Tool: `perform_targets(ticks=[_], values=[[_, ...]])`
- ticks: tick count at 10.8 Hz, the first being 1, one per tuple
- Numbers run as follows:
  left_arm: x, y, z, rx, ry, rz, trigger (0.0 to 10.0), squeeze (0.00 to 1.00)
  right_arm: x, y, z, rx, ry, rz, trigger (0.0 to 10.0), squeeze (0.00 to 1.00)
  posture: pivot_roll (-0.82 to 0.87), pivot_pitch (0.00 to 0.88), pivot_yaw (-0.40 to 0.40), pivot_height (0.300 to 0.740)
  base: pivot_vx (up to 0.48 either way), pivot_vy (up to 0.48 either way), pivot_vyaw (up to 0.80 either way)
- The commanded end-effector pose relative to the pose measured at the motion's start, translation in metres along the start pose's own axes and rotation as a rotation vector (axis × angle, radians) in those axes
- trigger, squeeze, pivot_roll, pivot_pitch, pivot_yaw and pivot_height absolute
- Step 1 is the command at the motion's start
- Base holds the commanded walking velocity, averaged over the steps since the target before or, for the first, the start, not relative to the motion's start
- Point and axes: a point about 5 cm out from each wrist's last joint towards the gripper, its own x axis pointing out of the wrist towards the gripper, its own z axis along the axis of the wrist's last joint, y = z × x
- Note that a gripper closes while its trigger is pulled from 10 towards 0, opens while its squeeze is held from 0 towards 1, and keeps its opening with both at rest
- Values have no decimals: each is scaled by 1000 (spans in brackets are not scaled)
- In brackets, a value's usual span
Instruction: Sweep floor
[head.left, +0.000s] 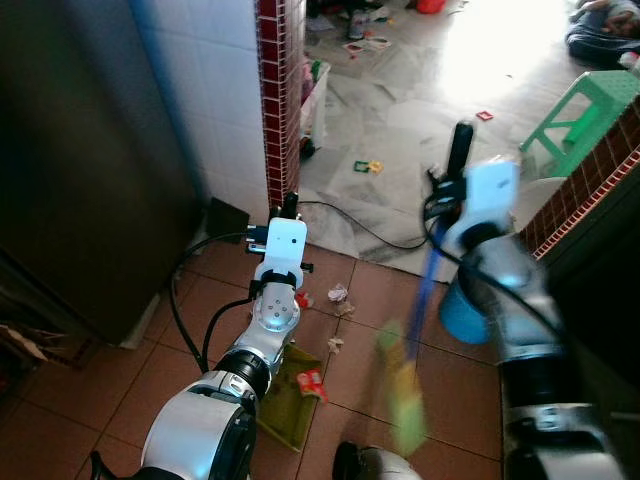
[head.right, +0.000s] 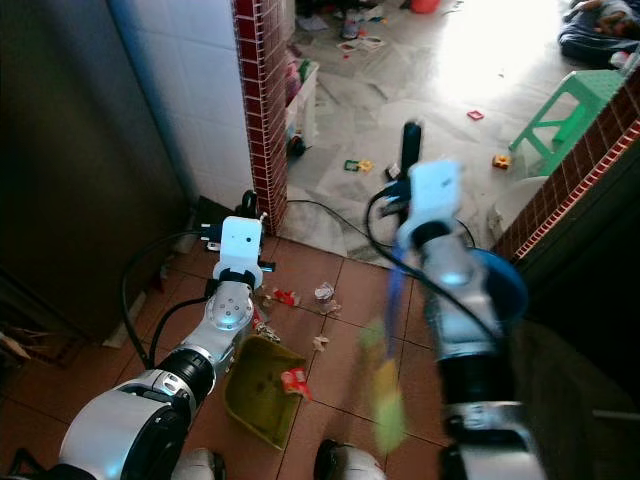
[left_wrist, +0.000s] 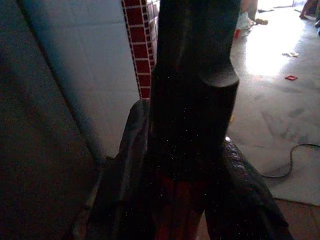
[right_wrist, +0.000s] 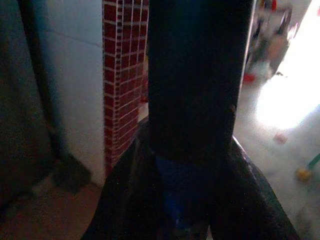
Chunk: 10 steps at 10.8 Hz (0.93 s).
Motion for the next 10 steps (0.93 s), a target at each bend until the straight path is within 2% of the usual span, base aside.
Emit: perform_targets(ticks=[1, 2, 3, 4, 6, 7, 8, 9, 10], values=[[-4, -8, -10, -95, 103, -17, 10000, 0, 5, 6, -3, 53, 50, -25, 10000, 0, -112, 50, -34, 740, 0, 0, 0], [-4, -8, -11, -108, 111, -21, 10000, 0, 7, 13, -8, 108, 90, -15, 10000, 0, -112, 50, -34, 740, 0, 0, 0], [-4, -9, -10, -106, 101, -39, 10000, 0, 12, 28, -2, 266, 74, 21, 10000, 0, -110, 48, -33, 740, 0, 0, 0], [-4, -9, -10, -109, 103, -41, 10000, 0, 15, 35, 8, 383, 40, 46, 10000, 0, -110, 48, -33, 740, 0, 0, 0], [-3, -9, -10, -115, 111, -50, 10000, 0, 21, 40, 51, 599, -112, 117, 10000, 0, -115, 46, -30, 740, 0, 0, 0], [-3, -8, -11, -113, 115, -49, 10000, 0, 21, 38, 70, 560, -188, 176, 10000, 0, -116, 45, -28, 740, 0, 0, 0], [-3, -8, -11, -95, 118, -50, 10000, 0, 21, 37, 83, 465, -245, 227, 10000, 0, -115, 45, -26, 740, 0, 0, 0], [-2, -8, -13, -78, 145, -51, 10000, 0, 20, 31, 98, 321, -328, 256, 10000, 0, -115, 44, -23, 740, 0, 0, 0], [-1, -5, -14, -79, 167, -38, 10000, 0, 20, 22, 109, 264, -372, 252, 10000, 0, -116, 41, -21, 740, 0, 0, 0]])
